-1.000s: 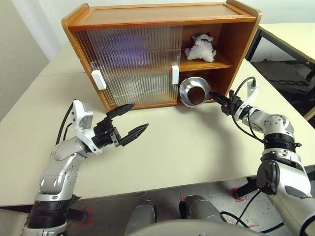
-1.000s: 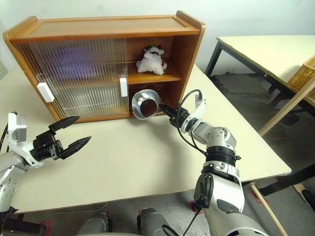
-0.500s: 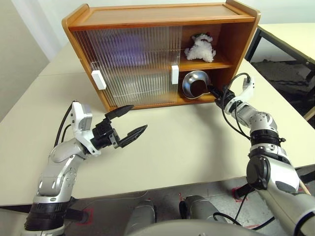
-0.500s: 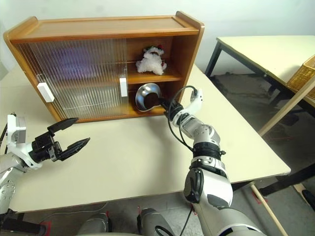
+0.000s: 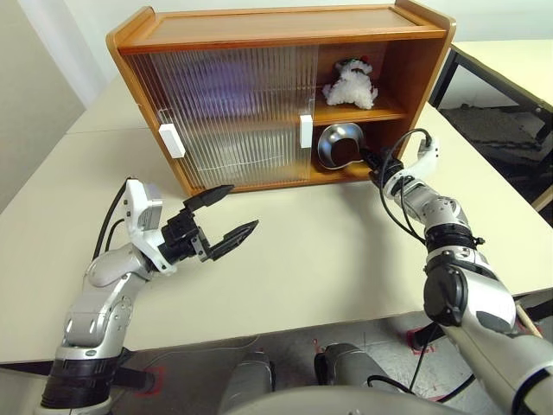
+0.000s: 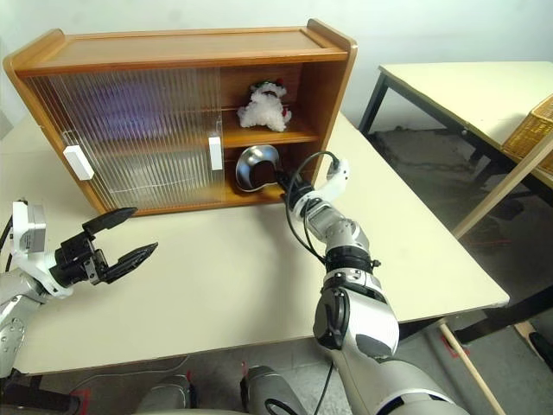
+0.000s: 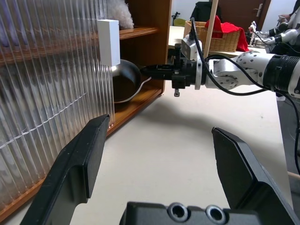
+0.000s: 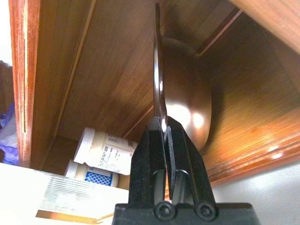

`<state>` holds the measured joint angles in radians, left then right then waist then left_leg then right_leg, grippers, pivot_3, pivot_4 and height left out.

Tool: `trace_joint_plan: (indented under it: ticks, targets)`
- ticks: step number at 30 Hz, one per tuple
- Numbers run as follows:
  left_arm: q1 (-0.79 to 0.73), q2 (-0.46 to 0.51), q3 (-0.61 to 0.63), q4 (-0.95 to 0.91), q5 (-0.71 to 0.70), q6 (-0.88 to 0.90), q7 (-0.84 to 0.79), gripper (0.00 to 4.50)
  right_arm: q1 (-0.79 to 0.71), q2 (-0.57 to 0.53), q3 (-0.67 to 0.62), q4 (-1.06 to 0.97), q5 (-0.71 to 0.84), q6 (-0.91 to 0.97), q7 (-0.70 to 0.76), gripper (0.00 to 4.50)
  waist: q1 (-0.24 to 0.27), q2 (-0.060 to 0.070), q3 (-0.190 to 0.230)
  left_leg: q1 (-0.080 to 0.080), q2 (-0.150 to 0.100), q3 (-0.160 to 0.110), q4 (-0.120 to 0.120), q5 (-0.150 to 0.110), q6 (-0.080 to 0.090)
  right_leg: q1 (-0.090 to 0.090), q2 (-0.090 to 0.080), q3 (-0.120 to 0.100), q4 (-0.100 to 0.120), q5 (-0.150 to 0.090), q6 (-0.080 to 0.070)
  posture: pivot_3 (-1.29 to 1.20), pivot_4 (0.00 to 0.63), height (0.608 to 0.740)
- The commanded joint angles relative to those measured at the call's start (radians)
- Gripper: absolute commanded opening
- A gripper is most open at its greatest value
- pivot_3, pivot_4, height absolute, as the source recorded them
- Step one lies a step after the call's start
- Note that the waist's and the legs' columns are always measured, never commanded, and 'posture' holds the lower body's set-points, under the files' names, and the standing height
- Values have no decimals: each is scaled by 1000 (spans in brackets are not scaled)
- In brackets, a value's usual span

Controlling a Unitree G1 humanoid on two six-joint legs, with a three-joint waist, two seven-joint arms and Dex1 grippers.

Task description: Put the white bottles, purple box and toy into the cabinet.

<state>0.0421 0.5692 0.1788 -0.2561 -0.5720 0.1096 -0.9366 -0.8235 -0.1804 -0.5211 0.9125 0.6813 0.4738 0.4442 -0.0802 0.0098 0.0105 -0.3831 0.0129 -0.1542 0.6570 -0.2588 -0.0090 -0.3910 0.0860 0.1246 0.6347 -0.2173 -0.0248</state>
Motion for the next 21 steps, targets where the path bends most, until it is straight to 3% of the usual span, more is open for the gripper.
trace_joint_plan:
  ticks: [1,2,14,21]
  targets:
    - [8,6,-5,-14,10,8,3,4500,-4,-5,20,48,-41,-35,3,1,1,0,0,0,0,0,0,0,0,0,0,0,0,0,0,-96,17,740]
    - [5,5,-8,-13,12,9,4,4500,-6,-8,21,55,-47,-38,5,1,1,0,0,0,0,0,0,0,0,0,0,0,0,0,0,-98,19,740]
    - [-3,10,-14,-7,15,14,1,4500,-19,-21,6,93,-52,-91,29,4454,-1,1,0,-3,1,0,-1,-1,-1,-3,0,0,0,1,-4,-106,16,740]
    - [-9,7,-12,11,21,4,-12,4500,-27,-31,4,98,-51,-102,46,4454,-2,1,0,-3,1,0,-1,-1,-1,-3,0,0,0,1,-4,-114,12,740]
